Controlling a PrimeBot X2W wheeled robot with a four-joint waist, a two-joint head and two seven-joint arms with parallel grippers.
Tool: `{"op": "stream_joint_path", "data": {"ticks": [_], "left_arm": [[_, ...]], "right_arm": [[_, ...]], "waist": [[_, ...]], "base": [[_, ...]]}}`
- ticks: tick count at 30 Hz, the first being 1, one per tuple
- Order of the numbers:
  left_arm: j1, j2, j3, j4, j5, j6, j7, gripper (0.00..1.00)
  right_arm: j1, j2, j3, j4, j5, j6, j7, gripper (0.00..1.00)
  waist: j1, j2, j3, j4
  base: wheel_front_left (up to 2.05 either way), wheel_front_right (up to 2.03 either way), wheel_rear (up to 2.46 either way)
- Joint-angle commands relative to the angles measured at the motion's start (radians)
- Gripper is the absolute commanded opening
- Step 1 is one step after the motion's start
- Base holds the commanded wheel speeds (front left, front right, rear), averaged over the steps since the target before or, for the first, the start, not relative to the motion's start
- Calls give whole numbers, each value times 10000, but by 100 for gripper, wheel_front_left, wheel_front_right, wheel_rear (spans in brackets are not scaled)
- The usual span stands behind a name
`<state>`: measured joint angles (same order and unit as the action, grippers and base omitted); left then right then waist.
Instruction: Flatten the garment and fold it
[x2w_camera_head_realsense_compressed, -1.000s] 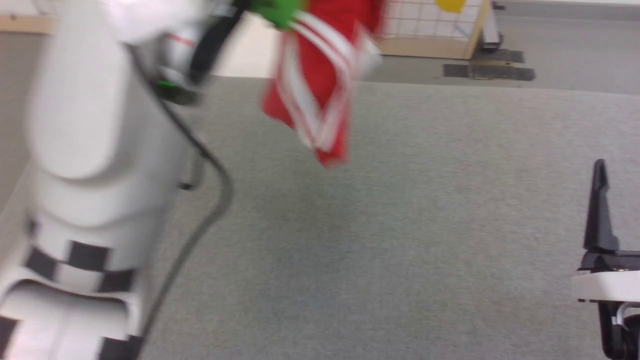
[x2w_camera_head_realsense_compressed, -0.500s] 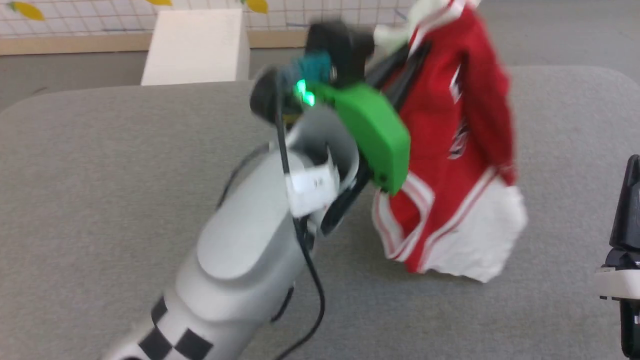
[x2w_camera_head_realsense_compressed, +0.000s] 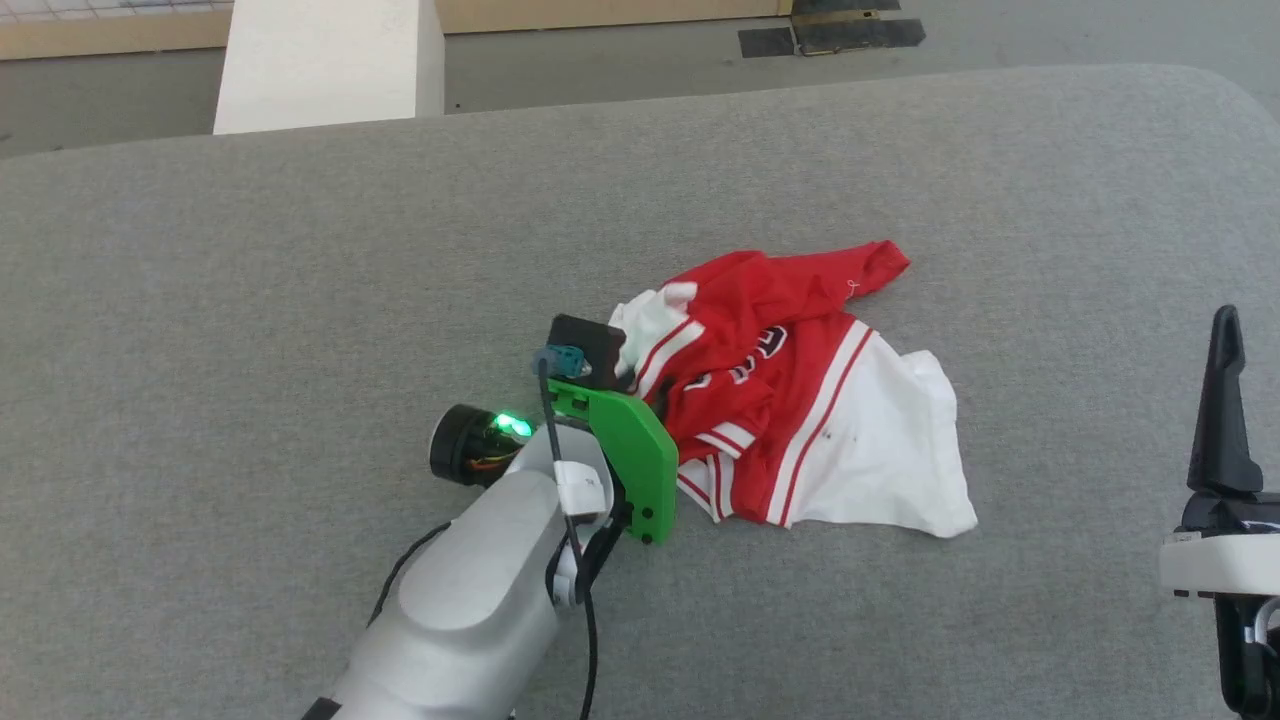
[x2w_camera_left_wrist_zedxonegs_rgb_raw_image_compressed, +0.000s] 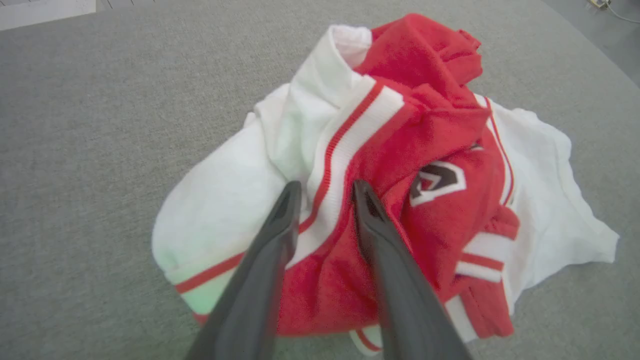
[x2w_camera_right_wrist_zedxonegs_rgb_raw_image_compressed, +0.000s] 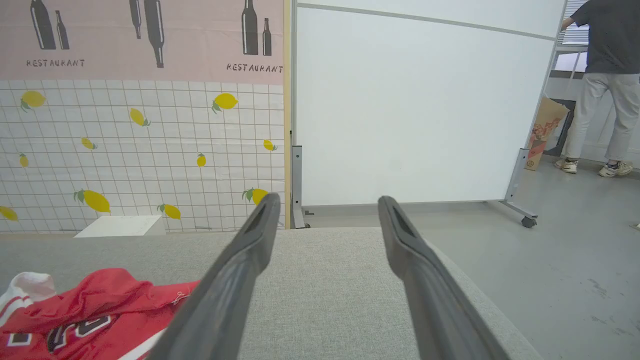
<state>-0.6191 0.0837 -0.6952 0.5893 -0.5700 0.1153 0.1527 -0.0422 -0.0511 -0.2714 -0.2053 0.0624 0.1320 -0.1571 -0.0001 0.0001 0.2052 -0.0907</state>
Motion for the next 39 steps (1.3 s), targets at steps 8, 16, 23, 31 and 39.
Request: {"op": "stream_joint_path", "data": {"ticks": [8,16,23,31,39], "left_arm": [[261,275,835,-1205,-306,114,-2027,100],[3076,2084,2068,-4658,601,1715,-4000,100],[5754,2385,3131,-7296,2602,2785,-4140,100],[6755,1423,3929,-7992,3324,2356,-4143,100],[6410,669,4386,-8072,3940,1670,-4144,100]], "right_arm": [[143,8,51,61,-9,-13,162,100],[556,8,157,211,162,-13,173,100],[881,9,354,318,266,-13,195,100],[690,9,553,331,66,-13,895,100],[-562,-896,832,1179,1313,-13,4393,100]], "waist": [[1,-1,-729,553],[1,-1,-956,684],[1,-1,-937,680],[1,-1,-860,912],[1,-1,-74,1216]], "base": [[0,0,0],[0,0,0],[0,0,0],[0,0,0],[0,0,0]]}}
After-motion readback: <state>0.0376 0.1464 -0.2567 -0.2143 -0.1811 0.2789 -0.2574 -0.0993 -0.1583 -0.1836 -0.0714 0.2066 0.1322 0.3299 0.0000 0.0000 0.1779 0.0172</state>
